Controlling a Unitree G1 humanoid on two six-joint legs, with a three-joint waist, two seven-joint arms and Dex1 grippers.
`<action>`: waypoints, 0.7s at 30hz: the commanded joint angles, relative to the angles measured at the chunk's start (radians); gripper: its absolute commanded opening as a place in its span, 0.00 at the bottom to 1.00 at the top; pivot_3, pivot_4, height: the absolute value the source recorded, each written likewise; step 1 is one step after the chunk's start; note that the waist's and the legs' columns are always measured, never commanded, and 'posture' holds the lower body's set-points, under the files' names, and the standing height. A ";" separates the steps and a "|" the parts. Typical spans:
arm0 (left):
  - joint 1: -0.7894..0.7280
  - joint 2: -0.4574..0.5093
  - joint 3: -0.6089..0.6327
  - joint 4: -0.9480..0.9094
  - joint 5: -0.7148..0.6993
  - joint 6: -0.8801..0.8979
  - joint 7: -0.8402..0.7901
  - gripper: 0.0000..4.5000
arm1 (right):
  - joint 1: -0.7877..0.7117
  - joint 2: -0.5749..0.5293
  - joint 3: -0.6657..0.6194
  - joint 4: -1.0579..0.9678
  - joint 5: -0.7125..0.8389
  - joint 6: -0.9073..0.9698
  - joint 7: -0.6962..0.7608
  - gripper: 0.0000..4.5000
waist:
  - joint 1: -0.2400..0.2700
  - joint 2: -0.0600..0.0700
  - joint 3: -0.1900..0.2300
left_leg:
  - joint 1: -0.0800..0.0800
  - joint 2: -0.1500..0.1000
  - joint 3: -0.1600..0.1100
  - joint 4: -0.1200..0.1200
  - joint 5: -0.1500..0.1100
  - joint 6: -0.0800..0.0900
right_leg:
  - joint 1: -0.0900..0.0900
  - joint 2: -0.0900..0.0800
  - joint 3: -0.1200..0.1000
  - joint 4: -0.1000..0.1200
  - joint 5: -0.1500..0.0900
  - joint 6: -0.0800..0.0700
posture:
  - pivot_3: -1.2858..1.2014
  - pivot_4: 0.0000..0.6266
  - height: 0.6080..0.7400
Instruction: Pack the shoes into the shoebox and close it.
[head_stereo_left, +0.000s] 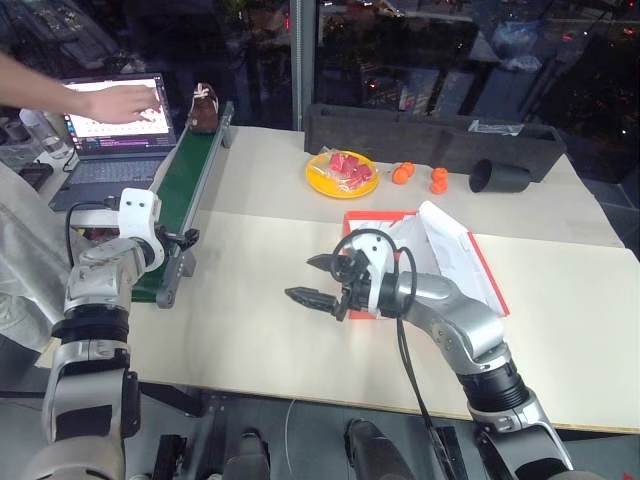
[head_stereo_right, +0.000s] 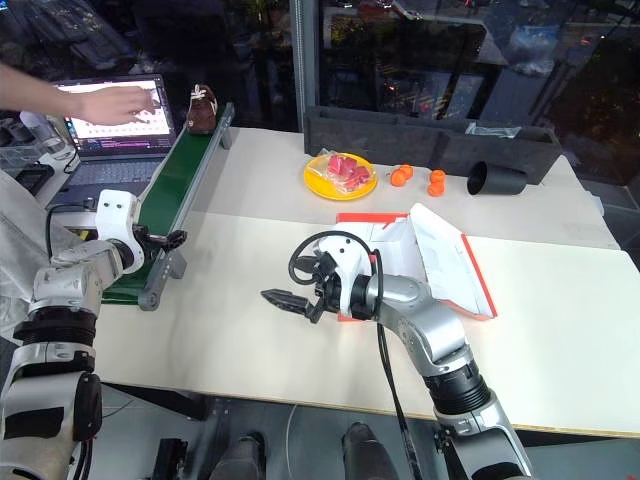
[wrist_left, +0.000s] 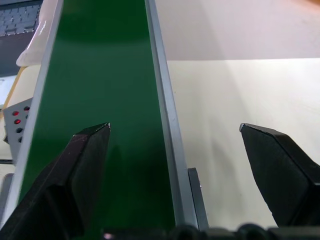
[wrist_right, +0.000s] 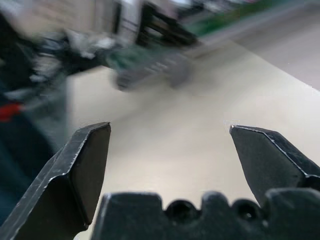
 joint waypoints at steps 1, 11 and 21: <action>-0.032 0.024 0.002 -0.021 0.002 0.063 -0.003 0.99 | -0.010 0.008 0.003 -0.030 -0.017 -0.035 -0.004 1.00 | 0.000 0.000 0.000 | 0.000 0.000 0.000 0.000 0.000 0.000 | 0.000 0.000 0.000 0.000 0.000 0.000 | 0.52 0.24 1.00; -0.083 0.032 0.007 -0.014 0.030 0.078 0.041 0.99 | -0.007 0.035 -0.025 -0.004 -0.050 -0.046 -0.052 1.00 | 0.000 0.000 0.000 | 0.000 0.000 0.000 0.000 0.000 0.000 | 0.000 0.000 0.000 0.000 0.000 0.000 | 0.52 0.24 1.00; -0.124 0.036 0.031 0.055 0.046 0.029 0.108 0.99 | -0.020 0.058 -0.049 0.026 -0.057 -0.064 -0.087 1.00 | -0.001 0.000 0.000 | 0.000 0.000 0.000 0.000 0.000 0.000 | 0.000 0.000 0.000 0.000 0.000 0.000 | 0.52 0.24 1.00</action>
